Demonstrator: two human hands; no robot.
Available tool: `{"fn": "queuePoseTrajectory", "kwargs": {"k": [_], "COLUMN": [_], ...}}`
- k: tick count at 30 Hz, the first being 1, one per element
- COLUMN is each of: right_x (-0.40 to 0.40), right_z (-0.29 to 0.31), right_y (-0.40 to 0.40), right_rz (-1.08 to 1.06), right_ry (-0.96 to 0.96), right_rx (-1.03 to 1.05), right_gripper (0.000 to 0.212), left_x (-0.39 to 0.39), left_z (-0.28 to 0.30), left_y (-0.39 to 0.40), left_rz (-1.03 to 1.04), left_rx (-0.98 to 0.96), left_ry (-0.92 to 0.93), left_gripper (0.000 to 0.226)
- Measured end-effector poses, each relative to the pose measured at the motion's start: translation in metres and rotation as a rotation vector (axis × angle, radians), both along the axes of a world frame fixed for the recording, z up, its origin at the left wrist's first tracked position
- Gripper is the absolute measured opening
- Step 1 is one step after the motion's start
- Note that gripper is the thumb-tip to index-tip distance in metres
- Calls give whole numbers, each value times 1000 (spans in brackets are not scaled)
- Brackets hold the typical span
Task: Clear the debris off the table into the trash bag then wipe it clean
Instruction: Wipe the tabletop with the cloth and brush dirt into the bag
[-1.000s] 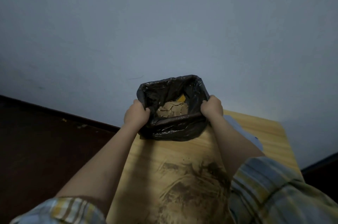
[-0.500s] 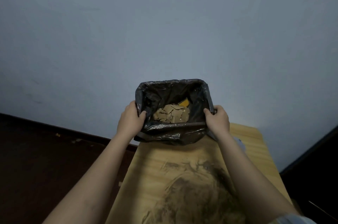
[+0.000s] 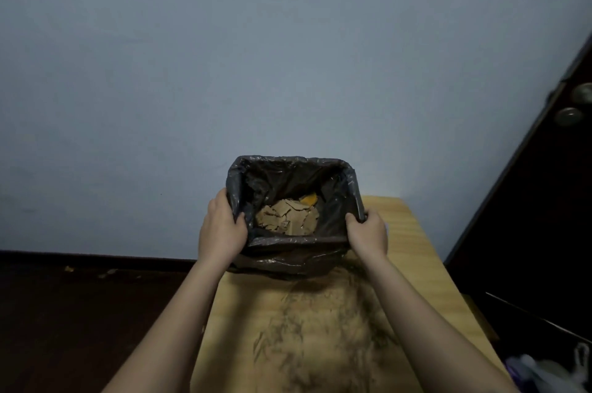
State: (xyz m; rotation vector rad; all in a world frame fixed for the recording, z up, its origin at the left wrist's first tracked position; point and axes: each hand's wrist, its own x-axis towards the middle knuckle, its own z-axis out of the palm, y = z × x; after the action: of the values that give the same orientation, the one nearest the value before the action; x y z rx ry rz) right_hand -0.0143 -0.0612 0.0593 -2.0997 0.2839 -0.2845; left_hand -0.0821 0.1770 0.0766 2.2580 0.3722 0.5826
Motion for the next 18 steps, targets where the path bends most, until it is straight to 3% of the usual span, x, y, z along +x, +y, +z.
{"fn": "queuePoseTrajectory", "kwargs": {"k": [10,18], "right_x": [-41,-43], "right_z": [4,24], "right_y": [-40,-93], "right_rz": [69,226], "right_ry": [-1,-36], "right_rx": [21,-137], "right_gripper": [12,8], "left_x": [-38,-53], "left_z": [0,0], "left_y": [-27,-81], "left_rz": [-31,72], "left_rx": [-9,8], "left_ry": [-5,30], "left_gripper": [46,42]}}
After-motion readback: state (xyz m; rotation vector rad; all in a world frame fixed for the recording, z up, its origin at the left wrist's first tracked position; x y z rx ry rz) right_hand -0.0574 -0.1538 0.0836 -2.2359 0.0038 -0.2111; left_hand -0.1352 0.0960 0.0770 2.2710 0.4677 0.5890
